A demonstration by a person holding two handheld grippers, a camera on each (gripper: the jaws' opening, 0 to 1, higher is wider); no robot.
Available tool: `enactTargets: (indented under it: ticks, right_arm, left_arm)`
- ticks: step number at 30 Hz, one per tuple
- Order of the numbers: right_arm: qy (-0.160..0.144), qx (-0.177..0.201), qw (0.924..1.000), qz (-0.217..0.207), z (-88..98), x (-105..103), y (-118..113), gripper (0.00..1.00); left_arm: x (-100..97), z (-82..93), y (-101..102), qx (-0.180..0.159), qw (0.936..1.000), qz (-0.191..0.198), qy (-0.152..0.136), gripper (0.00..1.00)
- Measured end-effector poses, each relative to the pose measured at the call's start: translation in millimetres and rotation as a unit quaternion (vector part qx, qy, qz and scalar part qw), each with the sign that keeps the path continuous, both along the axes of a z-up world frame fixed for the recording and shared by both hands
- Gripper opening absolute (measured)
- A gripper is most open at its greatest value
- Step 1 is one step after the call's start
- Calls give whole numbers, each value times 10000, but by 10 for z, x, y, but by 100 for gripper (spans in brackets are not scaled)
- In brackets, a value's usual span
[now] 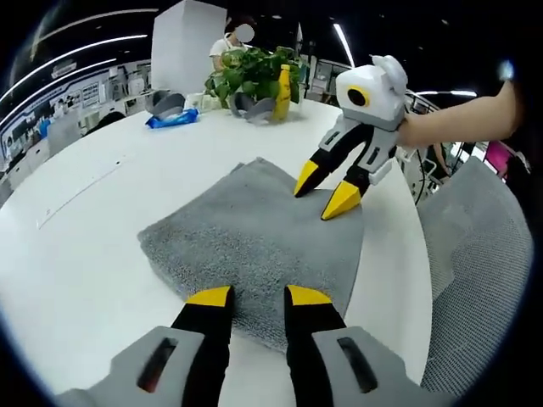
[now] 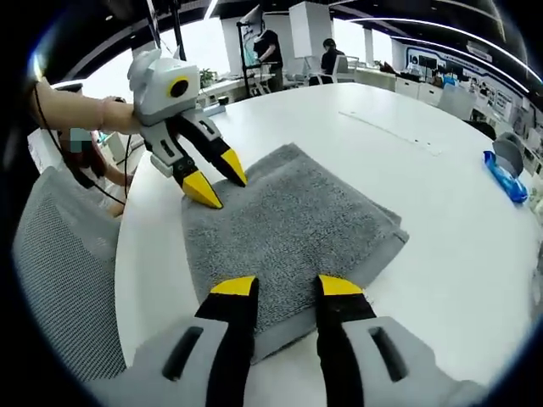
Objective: Fold the towel on the table until its edges align and the towel forms a compact rectangular stack.
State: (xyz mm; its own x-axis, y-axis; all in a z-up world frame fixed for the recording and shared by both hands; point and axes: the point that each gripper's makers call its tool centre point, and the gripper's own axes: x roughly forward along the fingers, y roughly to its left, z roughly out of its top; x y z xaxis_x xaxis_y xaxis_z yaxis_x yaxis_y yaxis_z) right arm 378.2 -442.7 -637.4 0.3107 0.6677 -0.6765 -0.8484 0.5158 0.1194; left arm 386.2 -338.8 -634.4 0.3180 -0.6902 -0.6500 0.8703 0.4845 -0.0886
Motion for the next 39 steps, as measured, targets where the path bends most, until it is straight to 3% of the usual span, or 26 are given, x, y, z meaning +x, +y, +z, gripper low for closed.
enactTargets:
  ticks: [5,7,9,10,11,13,16,20,24,25,27,29,32,39]
  right_arm:
    - [85,279,9993,-233,90,-12,-13,27]
    - [142,401,9985,-355,187,-68,-19,33]
    - [68,402,9983,-425,281,-153,-49,47]
    - [-63,391,9983,-434,345,-228,-91,53]
    - [-182,378,9982,-425,387,-273,-121,58]
    - [-315,314,9980,-456,474,-416,-229,62]
    - [-558,601,9946,-639,667,-558,-337,66]
    - [-924,1095,9833,-1125,955,-702,-478,85]
    - [-1239,1056,9747,-1534,1168,-875,-751,89]
    - [-1577,1010,9672,-1718,1251,-865,-882,92]
    - [-1922,1089,9547,-1991,1411,-924,-1019,100]
    - [-2133,1069,9443,-2265,1514,-1013,-1196,99]
    - [-2040,1210,9391,-2486,1580,-1183,-1277,99]
    - [-2193,1166,9211,-3000,1525,-1339,-1479,99]
  left_arm:
    - [-24,62,1,-72,10000,42,-28,26]
    - [-52,118,21,-170,9997,173,-1,28]
    - [-107,217,62,-493,9965,657,164,37]
    - [-156,352,50,-890,9932,750,27,42]
    - [-200,417,68,-1007,9919,773,-80,45]
    - [-339,534,177,-990,9911,854,-265,50]
    - [-467,692,315,-986,9881,1092,-446,59]
    - [-597,1039,414,-1340,9781,1400,-764,77]
    - [-755,1234,576,-1311,9714,1554,-1225,89]
    - [-806,1239,621,-1318,9695,1621,-1280,94]
    - [-872,1251,708,-1341,9643,1838,-1356,99]
    - [-944,1298,784,-1386,9571,2083,-1462,99]
    - [-1052,1421,811,-1566,9459,2264,-1719,99]
    - [-1208,1474,765,-1643,9324,2555,-1957,99]
